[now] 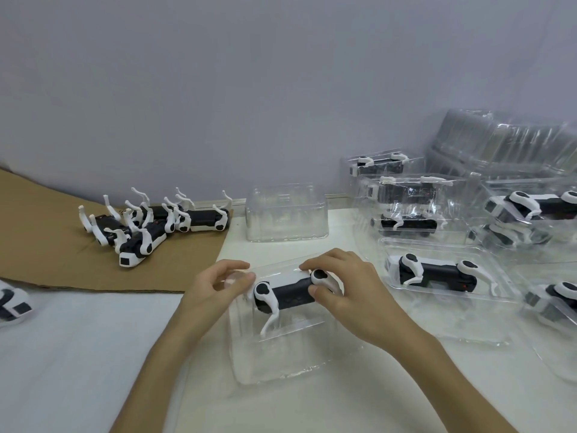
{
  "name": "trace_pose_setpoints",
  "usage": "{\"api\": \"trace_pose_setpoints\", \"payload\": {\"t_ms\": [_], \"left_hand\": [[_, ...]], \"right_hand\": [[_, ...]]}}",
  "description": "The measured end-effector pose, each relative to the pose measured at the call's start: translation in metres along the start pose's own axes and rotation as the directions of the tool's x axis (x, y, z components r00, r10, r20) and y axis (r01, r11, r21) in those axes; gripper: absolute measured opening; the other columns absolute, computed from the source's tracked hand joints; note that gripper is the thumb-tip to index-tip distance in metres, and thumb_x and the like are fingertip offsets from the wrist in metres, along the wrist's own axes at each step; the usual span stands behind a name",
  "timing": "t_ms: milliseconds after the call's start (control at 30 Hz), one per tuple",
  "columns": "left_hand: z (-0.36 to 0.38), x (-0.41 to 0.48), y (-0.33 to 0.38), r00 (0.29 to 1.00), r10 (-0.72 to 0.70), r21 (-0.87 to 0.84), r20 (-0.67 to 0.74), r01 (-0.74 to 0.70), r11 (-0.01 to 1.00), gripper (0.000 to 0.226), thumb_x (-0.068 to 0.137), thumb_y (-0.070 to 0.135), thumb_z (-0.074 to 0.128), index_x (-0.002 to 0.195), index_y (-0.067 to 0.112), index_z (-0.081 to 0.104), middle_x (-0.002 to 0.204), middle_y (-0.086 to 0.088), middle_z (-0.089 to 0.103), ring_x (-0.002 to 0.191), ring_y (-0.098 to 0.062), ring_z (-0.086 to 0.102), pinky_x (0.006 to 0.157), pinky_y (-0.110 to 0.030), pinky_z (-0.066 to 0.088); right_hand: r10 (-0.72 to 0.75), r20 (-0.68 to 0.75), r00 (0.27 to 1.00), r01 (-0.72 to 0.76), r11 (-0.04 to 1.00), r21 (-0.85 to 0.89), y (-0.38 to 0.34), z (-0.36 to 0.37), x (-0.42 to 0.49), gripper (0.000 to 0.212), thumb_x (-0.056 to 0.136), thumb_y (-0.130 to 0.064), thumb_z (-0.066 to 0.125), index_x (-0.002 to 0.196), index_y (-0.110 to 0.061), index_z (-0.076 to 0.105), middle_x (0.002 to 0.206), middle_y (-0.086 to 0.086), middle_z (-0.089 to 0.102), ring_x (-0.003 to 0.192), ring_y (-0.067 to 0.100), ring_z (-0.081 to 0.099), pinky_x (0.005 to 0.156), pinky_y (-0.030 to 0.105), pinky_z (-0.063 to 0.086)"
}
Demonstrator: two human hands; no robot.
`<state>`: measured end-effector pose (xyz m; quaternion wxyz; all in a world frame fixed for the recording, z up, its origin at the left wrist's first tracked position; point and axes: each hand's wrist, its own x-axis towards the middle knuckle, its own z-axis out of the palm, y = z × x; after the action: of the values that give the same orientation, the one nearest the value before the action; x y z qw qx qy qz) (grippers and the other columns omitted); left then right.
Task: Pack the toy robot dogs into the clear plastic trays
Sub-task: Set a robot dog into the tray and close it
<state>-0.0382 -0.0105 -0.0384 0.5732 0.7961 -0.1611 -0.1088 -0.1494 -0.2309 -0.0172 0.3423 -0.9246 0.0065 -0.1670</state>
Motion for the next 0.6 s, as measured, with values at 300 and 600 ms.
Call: {"api": "trace_pose_setpoints", "payload": {"t_ms": [300,600], "left_hand": [[0.001,-0.001,0.003,0.993,0.114,0.18,-0.042,-0.105,0.978,0.019,0.092,0.021,0.069,0.081,0.034,0.076,0.086,0.011,0.072,0.07,-0.002,0.06,0.046,-0.013,0.042],[-0.006,-0.004,0.015,0.879,0.391,-0.009,-0.272,-0.409,0.912,0.02,0.088,0.033,0.065,0.106,0.036,0.073,0.113,0.012,0.072,0.109,-0.011,0.065,0.083,-0.024,0.054]], "right_hand": [[0.249,-0.084,0.965,-0.23,0.956,0.184,0.005,0.007,0.001,0.055,0.094,-0.037,0.063,0.143,-0.033,0.04,0.142,-0.014,0.038,0.116,-0.006,0.045,0.098,0.019,0.041],[0.452,0.146,0.88,-0.442,0.667,0.6,0.006,-0.003,0.008,0.094,0.061,-0.068,0.074,0.143,-0.037,0.041,0.127,-0.008,0.062,0.115,0.014,0.062,0.103,0.038,0.048]]}}
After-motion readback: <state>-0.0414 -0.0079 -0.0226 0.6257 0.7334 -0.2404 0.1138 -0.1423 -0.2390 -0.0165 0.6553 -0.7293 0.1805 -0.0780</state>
